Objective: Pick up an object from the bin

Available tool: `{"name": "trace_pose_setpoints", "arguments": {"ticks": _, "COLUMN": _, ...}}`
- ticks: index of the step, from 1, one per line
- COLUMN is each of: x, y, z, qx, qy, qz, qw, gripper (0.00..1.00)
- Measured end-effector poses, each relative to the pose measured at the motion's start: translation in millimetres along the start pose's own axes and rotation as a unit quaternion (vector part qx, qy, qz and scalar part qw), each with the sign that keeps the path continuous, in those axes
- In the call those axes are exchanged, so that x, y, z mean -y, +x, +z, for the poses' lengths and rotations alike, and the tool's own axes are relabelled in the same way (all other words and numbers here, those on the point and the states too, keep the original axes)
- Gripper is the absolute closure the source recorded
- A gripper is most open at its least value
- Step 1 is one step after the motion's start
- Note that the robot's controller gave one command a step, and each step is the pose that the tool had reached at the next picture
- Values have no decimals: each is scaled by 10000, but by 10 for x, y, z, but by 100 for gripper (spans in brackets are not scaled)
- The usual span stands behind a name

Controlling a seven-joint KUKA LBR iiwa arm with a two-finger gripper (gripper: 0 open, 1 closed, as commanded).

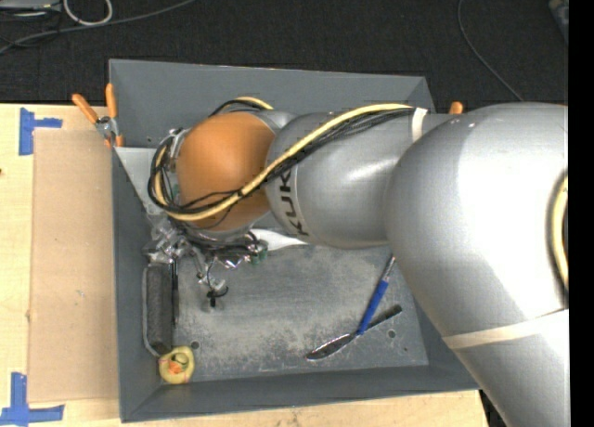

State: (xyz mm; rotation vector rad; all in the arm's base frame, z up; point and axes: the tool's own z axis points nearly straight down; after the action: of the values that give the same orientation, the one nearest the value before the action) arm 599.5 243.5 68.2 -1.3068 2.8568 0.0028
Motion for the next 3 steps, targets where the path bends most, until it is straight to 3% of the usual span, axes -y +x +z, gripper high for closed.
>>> {"name": "trace_pose_setpoints", "arguments": {"ticks": 1, "x": -88, "y": 24, "z": -13, "qx": 28, "qy": -4, "qz": -2095, "qw": 9778, "gripper": 100}}
{"name": "trace_pose_setpoints", "arguments": {"ticks": 3, "x": -109, "y": 55, "z": -178, "qx": -13, "qy": -45, "qz": -2081, "qw": 9781, "gripper": 100}}
